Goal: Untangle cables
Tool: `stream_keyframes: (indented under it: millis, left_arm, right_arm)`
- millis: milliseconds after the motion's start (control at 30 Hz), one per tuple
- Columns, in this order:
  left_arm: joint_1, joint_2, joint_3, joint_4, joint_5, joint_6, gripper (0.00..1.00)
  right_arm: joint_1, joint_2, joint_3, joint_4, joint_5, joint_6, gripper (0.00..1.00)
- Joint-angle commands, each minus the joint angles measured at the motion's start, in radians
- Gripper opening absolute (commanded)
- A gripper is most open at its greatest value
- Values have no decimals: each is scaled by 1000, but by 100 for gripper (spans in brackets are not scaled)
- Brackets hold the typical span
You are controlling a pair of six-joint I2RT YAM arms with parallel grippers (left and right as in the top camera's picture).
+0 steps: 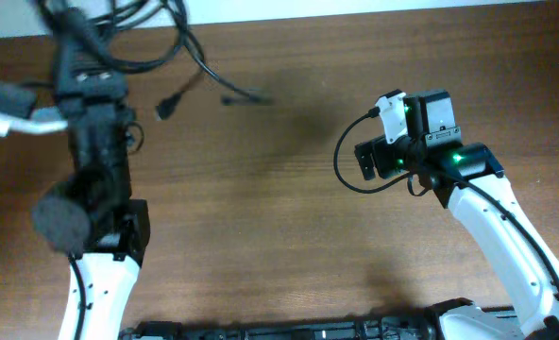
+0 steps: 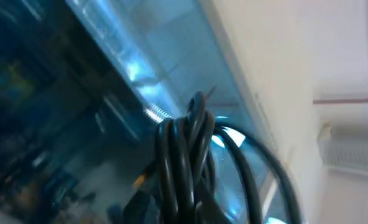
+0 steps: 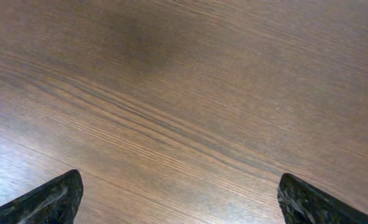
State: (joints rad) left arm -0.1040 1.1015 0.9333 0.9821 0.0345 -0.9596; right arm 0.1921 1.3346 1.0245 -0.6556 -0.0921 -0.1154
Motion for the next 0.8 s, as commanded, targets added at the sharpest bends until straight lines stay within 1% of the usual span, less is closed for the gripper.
stream_keyframes:
  millis: [0,33,67,100,133,200,267,367,433,467,500,600,667,700,767]
  left_arm:
    - [2,-11,19,-304,177,102,0]
    - [2,-11,19,-431,183,127,0]
    - [2,-10,19,-590,188,195,0]
    - [2,-7,19,-690,216,283,0]
    - [2,-4,19,-738,262,370,0]
    - [2,-1,19,-780,444,599,0]
    - [2,-1,19,-790,608,735,0]
    - [1,1,19,-827,790,849,0]
    - [1,10,19,-853,964,925,0]
    - [1,12,19,-870,1015,946,0]
    - [1,15,19,-896,1043,958,0]
    - [-10,33,19,-916,1043,992,0]
    - [-38,43,19,-916,1043,1043,0]
    - [-67,53,19,-916,1042,1101,0]
    - [-85,62,19,-916,1038,1150,0]
  right_arm:
    - [-3,-5,20,-4,-112,45,99]
    - [-3,-5,32,-6,-135,46,99]
    - [-3,-5,59,-23,-163,46,99]
    - [-3,-6,85,-43,-170,53,99]
    - [-3,-6,131,-87,-170,82,99]
    - [-2,-6,211,-165,-170,130,99]
    - [-3,-6,304,-255,-212,158,99]
    - [-3,-7,378,-302,-369,158,99]
    - [-3,-8,386,-276,-551,158,99]
    - [-3,-8,386,-269,-623,158,99]
    - [-3,-8,386,-267,-723,158,99]
    - [-3,-8,386,-264,-959,158,99]
    - [-3,-8,386,-261,-1023,158,99]
    - [-3,-8,386,-261,-1027,158,99]
    - [-3,-8,386,-261,-1027,158,98]
